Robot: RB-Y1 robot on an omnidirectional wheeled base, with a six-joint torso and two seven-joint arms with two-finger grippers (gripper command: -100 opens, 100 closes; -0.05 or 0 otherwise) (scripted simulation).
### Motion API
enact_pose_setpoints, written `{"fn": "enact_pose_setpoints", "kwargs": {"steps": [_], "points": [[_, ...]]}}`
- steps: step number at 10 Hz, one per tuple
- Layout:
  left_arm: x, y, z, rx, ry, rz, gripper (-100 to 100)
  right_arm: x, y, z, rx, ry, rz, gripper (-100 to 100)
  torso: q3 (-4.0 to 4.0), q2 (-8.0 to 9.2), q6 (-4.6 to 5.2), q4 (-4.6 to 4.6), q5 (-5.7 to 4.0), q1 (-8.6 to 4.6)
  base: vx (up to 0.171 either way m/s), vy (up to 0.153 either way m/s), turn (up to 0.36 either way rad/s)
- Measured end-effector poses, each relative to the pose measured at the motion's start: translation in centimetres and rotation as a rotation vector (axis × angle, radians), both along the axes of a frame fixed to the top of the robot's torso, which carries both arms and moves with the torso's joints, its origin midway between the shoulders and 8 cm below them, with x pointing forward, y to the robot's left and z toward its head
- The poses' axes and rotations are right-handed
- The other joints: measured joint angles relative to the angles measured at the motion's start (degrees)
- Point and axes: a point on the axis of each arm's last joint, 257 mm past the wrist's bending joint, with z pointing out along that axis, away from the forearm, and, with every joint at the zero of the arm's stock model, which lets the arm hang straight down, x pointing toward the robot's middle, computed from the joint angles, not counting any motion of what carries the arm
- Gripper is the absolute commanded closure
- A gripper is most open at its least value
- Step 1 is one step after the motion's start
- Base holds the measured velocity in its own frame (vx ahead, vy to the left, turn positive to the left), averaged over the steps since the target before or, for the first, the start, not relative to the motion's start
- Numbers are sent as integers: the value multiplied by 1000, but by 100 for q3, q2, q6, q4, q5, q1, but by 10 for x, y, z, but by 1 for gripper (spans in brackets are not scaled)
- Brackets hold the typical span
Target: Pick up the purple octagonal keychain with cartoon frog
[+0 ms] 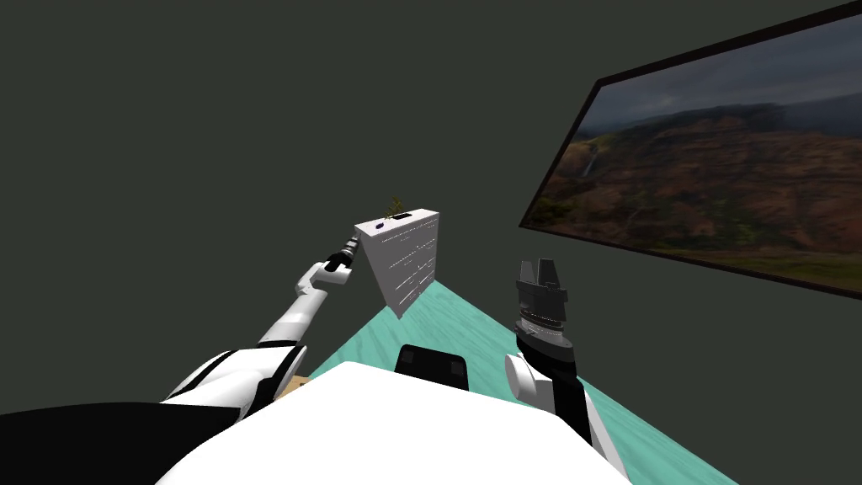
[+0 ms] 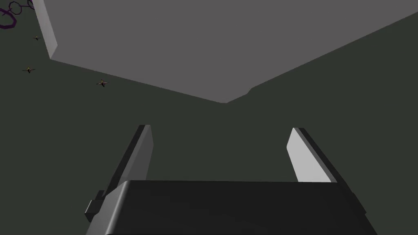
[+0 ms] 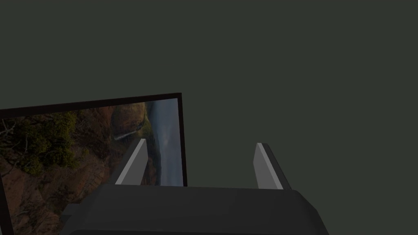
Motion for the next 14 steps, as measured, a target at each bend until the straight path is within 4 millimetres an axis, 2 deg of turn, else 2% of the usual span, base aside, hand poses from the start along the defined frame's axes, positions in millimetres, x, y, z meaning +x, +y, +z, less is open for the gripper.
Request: {"fn": "enact_pose_setpoints", "kwargs": {"steps": [1, 2, 3, 4, 7, 9, 12, 14], "points": [[2, 17, 10, -6, 4, 34, -100, 0, 0, 0, 0, 0, 0, 0, 0, -1, -2, 0, -1, -2, 12, -92, 55], [4, 30, 9, -20, 16, 64, -100, 0, 0, 0, 0, 0, 0, 0, 0, 1, 0, -1, 1, 4, 4, -117, 76], [8, 46, 21, -29, 16, 97, -100, 0, 0, 0, 0, 0, 0, 0, 2, 3, -1, 1, -1, -4, 3, -106, 40], [8, 58, 23, -47, 28, 129, -100, 0, 0, 0, 0, 0, 0, 0, 2, 4, 0, 0, 0, -1, 4, -136, 61], [8, 102, 50, -99, 28, 227, -100, 0, 0, 0, 0, 0, 0, 0, -1, -2, -1, 0, -2, -7, 14, -110, 42], [4, 118, 49, -134, 45, 272, -100, 0, 0, 0, 0, 0, 0, 0, 3, 7, -1, 1, 5, 22, 0, -48, 17], [-4, 154, 68, -208, 39, 361, -100, 0, 0, 0, 0, 0, 0, 0, 4, 7, -2, 1, 1, 0, -2, -103, 32], [-6, 163, 71, -244, 46, 396, -100, 0, 0, 0, 0, 0, 0, 0, 3, 6, 0, 1, 3, 13, 9, -67, 12]]}}
